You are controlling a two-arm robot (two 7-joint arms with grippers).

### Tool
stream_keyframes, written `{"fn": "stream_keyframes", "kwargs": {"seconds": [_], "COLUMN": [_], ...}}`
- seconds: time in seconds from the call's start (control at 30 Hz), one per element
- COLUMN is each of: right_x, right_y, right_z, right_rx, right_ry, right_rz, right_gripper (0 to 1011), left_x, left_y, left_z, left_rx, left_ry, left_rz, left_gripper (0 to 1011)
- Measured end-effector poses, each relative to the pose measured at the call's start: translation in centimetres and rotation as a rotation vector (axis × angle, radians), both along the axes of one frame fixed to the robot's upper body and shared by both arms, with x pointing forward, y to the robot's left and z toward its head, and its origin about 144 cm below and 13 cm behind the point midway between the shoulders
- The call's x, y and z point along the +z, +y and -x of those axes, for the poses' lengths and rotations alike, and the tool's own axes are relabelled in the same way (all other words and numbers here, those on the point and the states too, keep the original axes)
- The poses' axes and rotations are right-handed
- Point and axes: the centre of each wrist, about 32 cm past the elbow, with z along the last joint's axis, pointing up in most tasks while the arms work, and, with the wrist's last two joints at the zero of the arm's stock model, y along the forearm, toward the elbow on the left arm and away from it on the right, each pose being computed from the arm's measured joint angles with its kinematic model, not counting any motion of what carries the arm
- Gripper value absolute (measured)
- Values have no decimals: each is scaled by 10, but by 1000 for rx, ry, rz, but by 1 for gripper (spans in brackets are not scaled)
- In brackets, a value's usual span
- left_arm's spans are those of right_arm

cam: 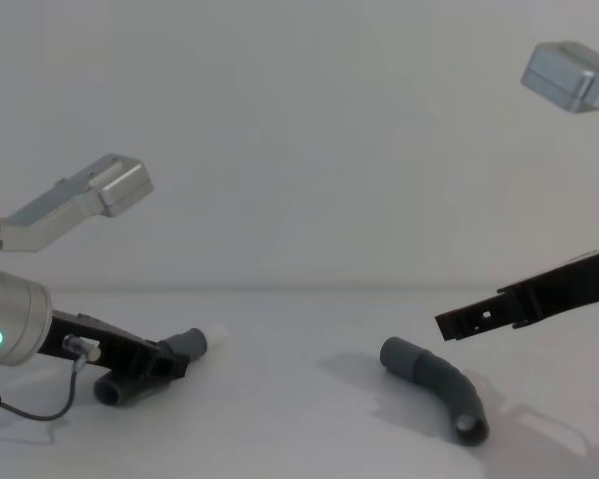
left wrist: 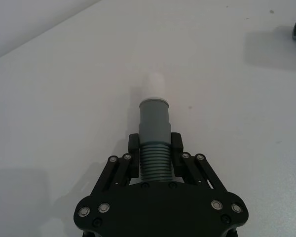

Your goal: Use both hands to pick up one end of the pipe from the table, align the ends, and insert them.

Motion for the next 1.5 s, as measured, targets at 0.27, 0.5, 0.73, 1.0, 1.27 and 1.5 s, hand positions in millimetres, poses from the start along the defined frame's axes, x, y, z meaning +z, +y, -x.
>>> {"fn": "stream_keyframes", "kwargs": {"seconds": [0.27, 0.5, 0.73, 1.0, 1.27, 1.5], "right_x": [-5, -12, -18, -24, -30, -35], "right_y": [6, 12, 17, 23, 30, 35], "right_z": [-5, -11, -14, -17, -19, -20], "right_rx": [-8, -24, -31, -39, -47, -64], "right_ry": [10, 19, 31, 45, 59, 78], "right_rz": [5, 3, 0, -4, -12, -20], "right_gripper": [1001, 1000, 1000, 1000, 1000, 1001], "left_x": [0, 0, 0, 0, 0, 0], "left_y": [0, 0, 0, 0, 0, 0], "left_z": [0, 0, 0, 0, 0, 0], "left_rx": [0, 0, 0, 0, 0, 0], "left_ry": [0, 0, 0, 0, 0, 0], "left_rz": [0, 0, 0, 0, 0, 0], "left_gripper": [363, 363, 363, 360, 360, 360]}}
